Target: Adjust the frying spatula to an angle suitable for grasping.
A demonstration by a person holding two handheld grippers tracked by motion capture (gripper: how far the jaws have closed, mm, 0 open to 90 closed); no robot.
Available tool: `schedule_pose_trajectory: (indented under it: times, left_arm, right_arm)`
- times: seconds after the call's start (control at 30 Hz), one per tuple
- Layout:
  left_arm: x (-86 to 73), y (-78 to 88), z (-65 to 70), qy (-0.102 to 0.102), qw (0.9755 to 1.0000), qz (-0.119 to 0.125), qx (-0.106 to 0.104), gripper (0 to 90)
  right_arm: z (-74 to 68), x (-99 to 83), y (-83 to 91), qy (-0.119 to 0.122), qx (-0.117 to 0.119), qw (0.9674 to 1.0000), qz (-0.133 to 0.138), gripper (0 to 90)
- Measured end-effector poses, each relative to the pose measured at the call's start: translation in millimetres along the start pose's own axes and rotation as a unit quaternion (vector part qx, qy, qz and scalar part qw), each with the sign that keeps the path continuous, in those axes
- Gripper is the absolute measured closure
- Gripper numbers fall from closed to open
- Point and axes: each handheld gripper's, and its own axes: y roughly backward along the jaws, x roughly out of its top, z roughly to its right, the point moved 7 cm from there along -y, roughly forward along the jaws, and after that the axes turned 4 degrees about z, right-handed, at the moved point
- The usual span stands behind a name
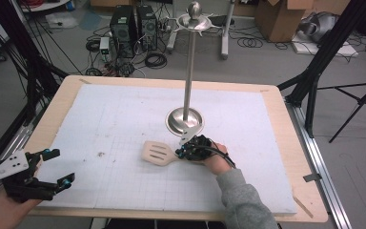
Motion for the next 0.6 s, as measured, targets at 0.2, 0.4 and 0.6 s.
schedule_pose_trajectory:
  times: [0.2,0.4,0.6]
  left_arm:
    - [1.2,-3.5,0.4,-0.002,1.0000,0.000,-0.005,1.8]
    - [1.6,-8.3,0.7,-0.003,1.0000,-0.002,-0.009,1.8]
    - [2.6,-12.7,-1.1,-0.002,0.9999,-0.001,-0.013,1.8]
  right_arm:
    - [-13.9,-4.6,7.3,0.017,0.023,0.9996,-0.006,90.0]
    - [-18.0,-7.2,9.9,0.010,0.031,0.9995,-0.002,90.0]
    - [-18.4,-4.1,22.2,0.000,0.031,0.9994,0.018,90.0]
